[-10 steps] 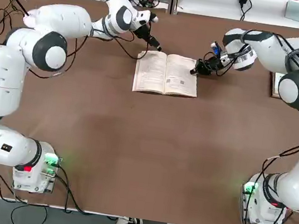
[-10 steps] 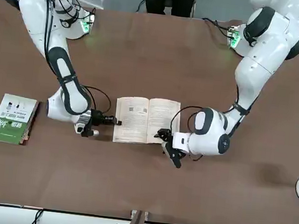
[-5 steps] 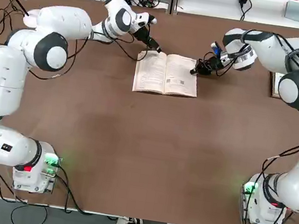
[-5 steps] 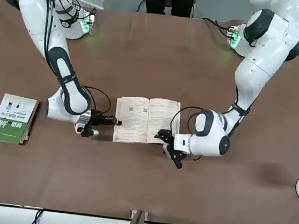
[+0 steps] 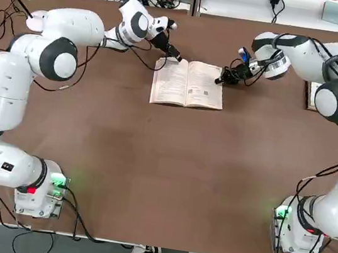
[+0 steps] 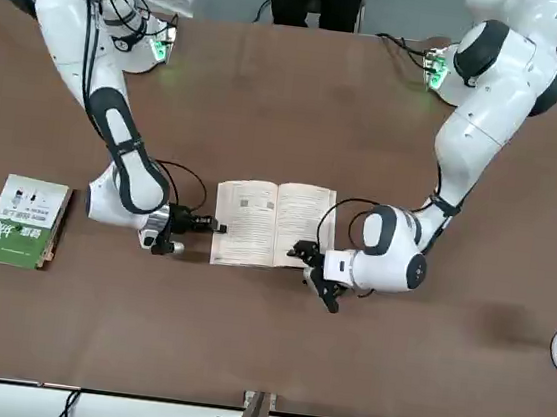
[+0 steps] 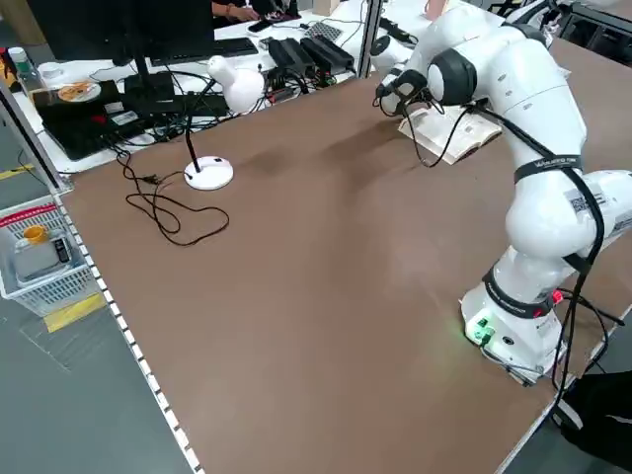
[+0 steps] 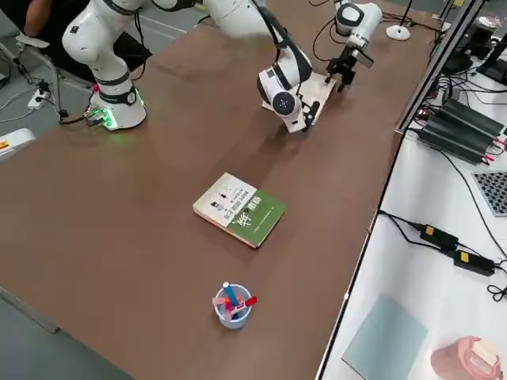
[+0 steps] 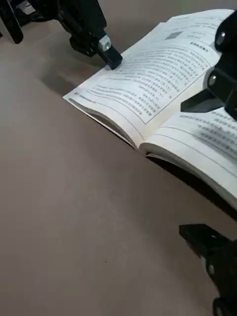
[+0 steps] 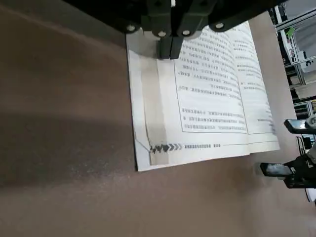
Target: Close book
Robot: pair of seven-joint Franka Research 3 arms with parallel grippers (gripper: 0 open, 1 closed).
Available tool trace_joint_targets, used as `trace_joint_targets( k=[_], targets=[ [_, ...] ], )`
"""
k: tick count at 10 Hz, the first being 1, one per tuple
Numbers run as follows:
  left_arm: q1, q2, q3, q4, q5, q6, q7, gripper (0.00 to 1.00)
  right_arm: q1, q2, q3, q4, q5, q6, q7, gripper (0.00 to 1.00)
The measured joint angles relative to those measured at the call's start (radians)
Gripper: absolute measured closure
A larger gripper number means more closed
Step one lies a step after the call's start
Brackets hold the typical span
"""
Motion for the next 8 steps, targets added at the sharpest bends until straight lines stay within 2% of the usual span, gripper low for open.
trace_joint_targets(
  k=[8],
  targets=[
    [0.008,0.010,0.000,0.000,-0.029,-0.008,-0.001,0.00,0.000,0.000,0.000,0.000,0.000,0.000,0.000,0.99]
  ],
)
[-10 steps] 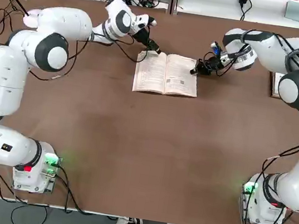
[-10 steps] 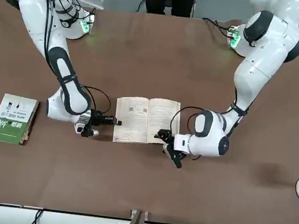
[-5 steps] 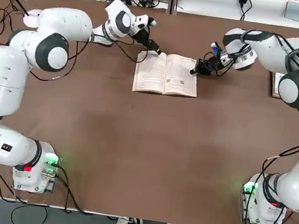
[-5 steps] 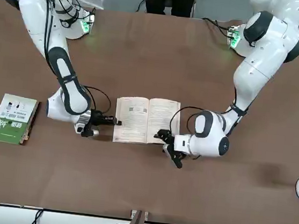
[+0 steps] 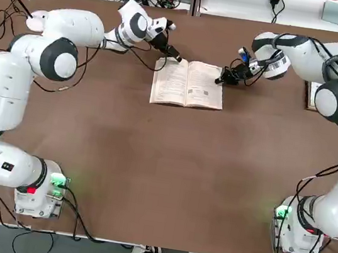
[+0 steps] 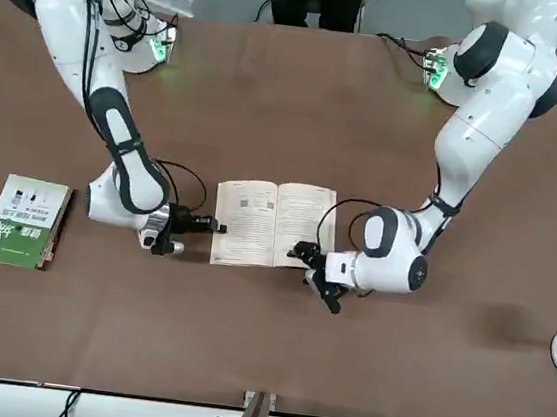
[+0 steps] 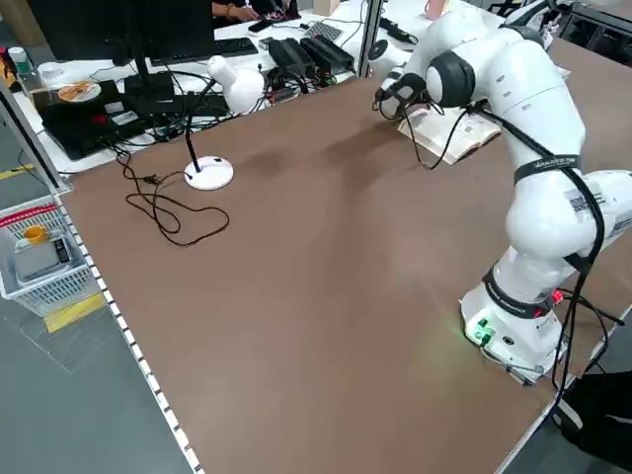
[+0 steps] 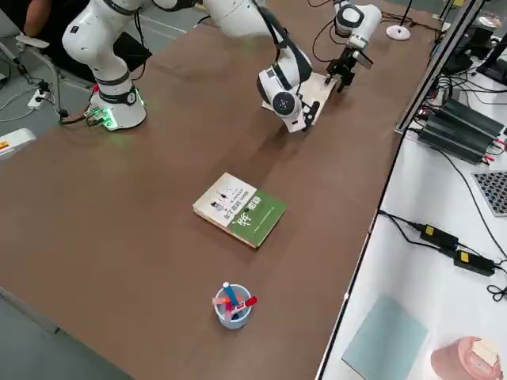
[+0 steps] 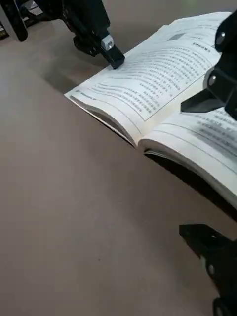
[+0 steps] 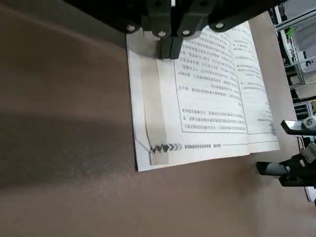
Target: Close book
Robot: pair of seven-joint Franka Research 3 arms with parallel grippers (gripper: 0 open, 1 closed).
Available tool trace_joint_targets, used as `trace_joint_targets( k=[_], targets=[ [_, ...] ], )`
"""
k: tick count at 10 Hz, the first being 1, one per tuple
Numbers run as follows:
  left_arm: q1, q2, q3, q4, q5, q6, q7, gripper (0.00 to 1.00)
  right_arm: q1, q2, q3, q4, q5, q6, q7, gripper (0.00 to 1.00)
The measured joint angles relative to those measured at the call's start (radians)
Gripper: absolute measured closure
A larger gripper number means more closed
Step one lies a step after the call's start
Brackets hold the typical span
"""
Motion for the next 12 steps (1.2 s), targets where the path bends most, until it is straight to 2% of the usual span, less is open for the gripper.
trace_joint_targets(
  k=[12],
  targets=[
    [0.033,0.004,0.000,0.001,-0.055,-0.119,-0.028,0.00,0.000,0.000,0.000,0.000,0.000,0.000,0.000,0.99]
  ],
)
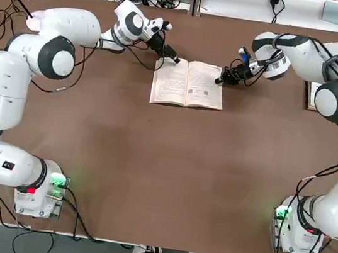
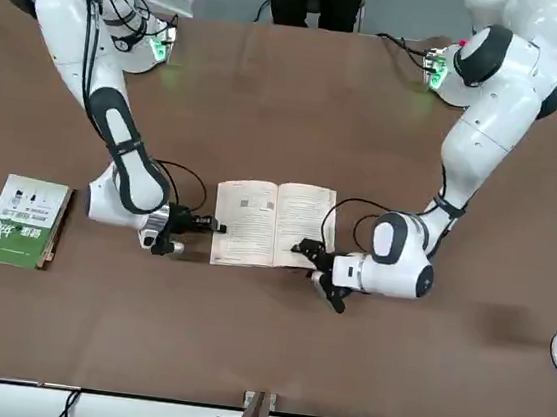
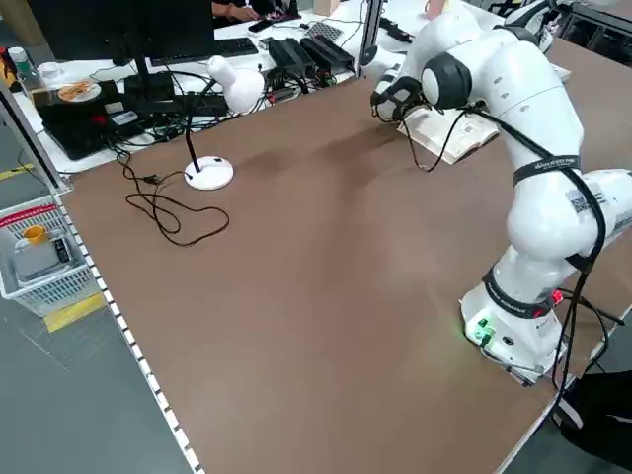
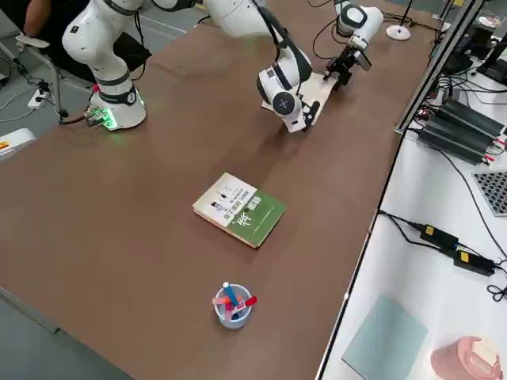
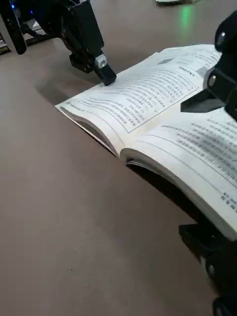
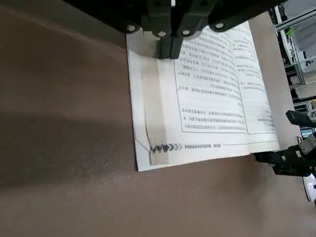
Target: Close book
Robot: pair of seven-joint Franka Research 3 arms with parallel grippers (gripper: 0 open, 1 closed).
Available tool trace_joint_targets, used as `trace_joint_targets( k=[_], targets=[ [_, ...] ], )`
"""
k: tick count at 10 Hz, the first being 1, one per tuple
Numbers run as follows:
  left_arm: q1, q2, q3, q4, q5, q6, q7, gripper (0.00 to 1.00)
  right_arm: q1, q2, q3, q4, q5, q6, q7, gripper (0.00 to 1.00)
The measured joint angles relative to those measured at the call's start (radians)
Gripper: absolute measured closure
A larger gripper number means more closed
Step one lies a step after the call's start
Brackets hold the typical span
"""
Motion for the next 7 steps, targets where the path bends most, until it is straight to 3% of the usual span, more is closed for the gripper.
trace_joint_targets(
  k=[7],
  targets=[
    [0.016,0.000,0.000,0.007,0.000,-0.087,-0.133,0.00,0.000,0.000,0.000,0.000,0.000,0.000,0.000,0.99]
  ],
)
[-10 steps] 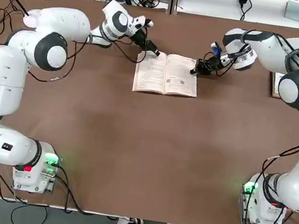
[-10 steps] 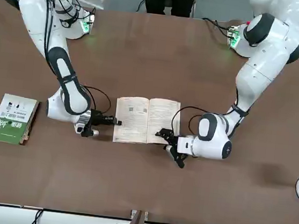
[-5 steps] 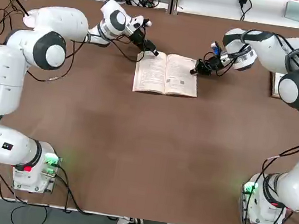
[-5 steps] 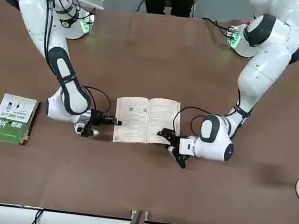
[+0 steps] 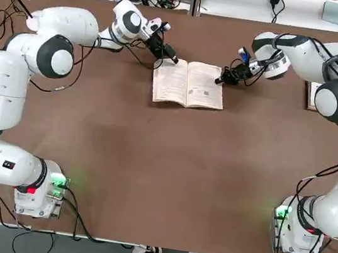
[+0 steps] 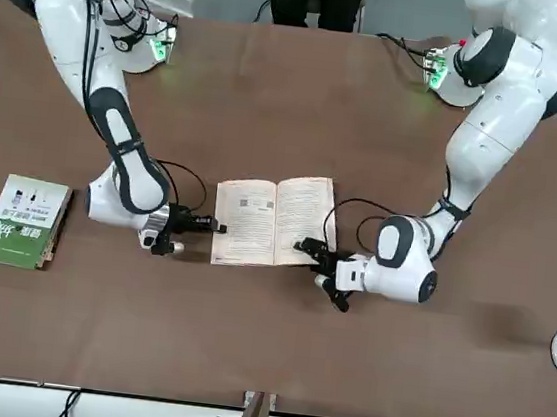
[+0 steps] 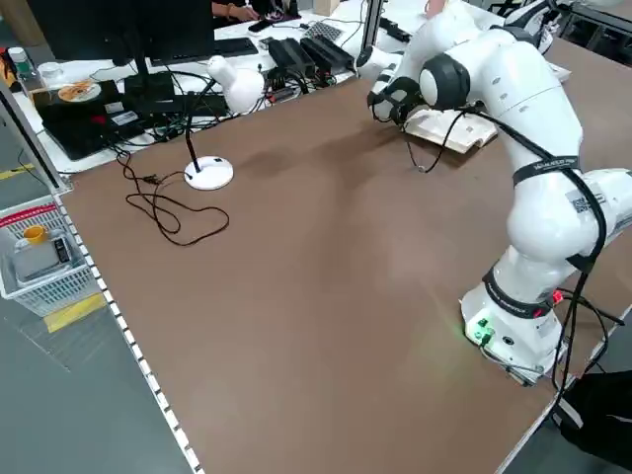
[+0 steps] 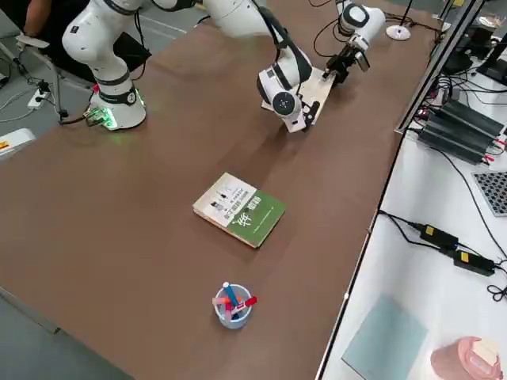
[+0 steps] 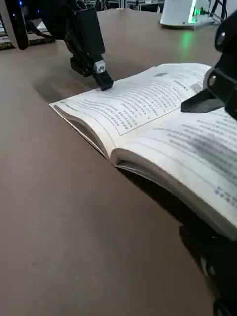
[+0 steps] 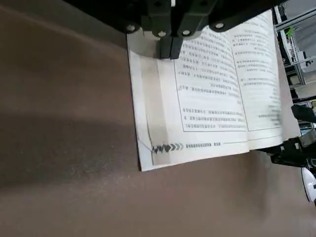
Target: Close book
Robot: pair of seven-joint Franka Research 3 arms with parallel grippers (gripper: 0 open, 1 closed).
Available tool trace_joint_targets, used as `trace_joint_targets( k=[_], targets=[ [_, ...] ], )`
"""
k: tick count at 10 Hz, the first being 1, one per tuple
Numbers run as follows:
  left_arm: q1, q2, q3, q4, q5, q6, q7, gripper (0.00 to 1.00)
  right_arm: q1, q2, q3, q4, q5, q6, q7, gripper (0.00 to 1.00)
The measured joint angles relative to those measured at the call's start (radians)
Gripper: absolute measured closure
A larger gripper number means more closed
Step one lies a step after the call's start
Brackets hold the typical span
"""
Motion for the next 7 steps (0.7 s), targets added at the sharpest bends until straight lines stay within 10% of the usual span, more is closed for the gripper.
trace_joint_targets(
  k=[7],
  targets=[
    [0.002,0.000,-0.006,0.013,-0.005,-0.027,-0.094,0.00,0.000,0.000,-0.001,0.000,0.000,0.000,0.000,0.99]
  ],
)
